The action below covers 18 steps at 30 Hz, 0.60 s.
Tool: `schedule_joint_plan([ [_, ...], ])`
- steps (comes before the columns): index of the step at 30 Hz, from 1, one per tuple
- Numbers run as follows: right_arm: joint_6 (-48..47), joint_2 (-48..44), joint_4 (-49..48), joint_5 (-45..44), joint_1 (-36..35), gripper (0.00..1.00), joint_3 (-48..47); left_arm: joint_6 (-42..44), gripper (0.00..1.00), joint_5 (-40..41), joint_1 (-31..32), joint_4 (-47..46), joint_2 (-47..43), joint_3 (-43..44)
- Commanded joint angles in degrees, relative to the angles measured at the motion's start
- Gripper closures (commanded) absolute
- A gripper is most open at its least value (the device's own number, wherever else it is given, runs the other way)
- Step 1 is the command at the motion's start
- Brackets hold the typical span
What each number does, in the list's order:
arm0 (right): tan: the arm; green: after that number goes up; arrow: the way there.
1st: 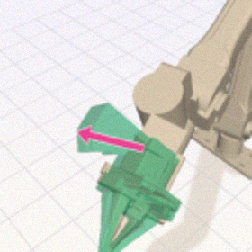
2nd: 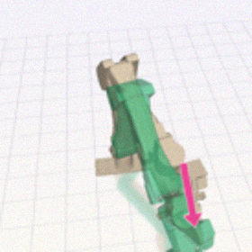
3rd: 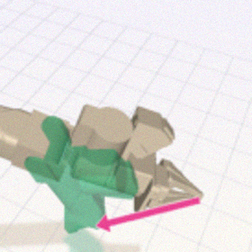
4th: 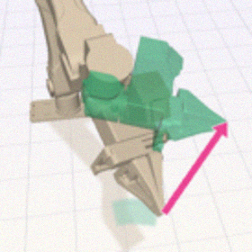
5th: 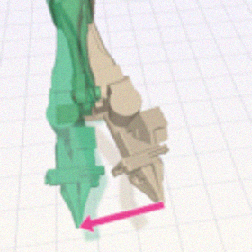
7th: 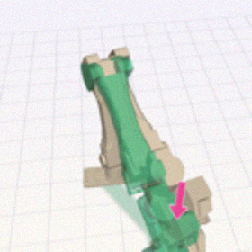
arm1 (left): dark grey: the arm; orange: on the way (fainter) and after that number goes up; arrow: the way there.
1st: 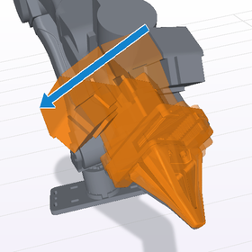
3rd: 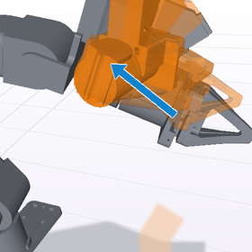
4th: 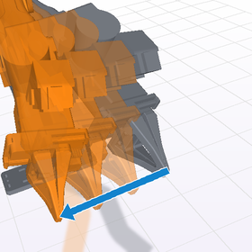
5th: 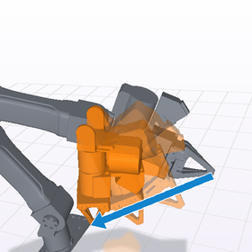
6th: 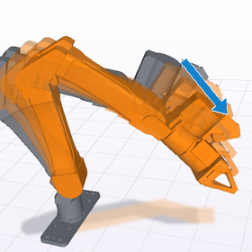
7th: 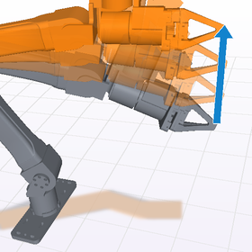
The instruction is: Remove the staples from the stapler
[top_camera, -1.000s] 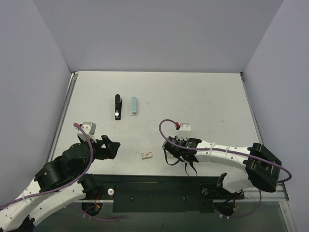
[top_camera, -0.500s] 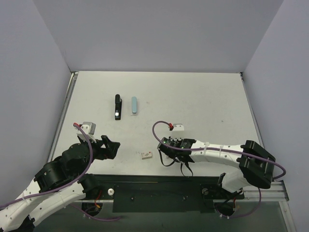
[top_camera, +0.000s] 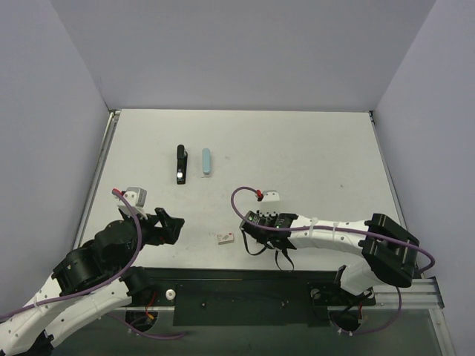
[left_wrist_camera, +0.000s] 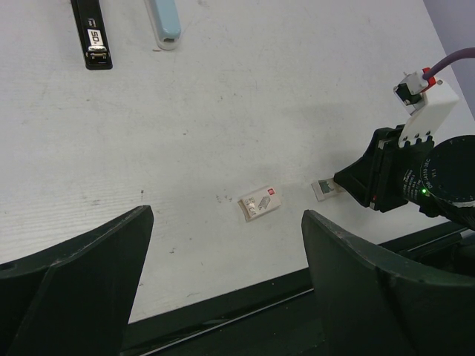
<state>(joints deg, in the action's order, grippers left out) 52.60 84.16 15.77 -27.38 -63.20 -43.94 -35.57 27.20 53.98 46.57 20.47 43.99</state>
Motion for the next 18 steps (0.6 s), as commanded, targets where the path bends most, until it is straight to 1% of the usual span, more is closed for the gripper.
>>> schedule_joint_plan([
  [1,-0.39,0.57,0.40,-0.57,-0.87,0.91,-0.97,0.06,0.08,0.05,0.25,-0.16,-0.52,1.01],
  [18,-0.04,-0.22,0.49,-1.19,-1.14,0.91,0.44,-0.02,0.08,0.05,0.25,-0.16,-0.26,1.10],
])
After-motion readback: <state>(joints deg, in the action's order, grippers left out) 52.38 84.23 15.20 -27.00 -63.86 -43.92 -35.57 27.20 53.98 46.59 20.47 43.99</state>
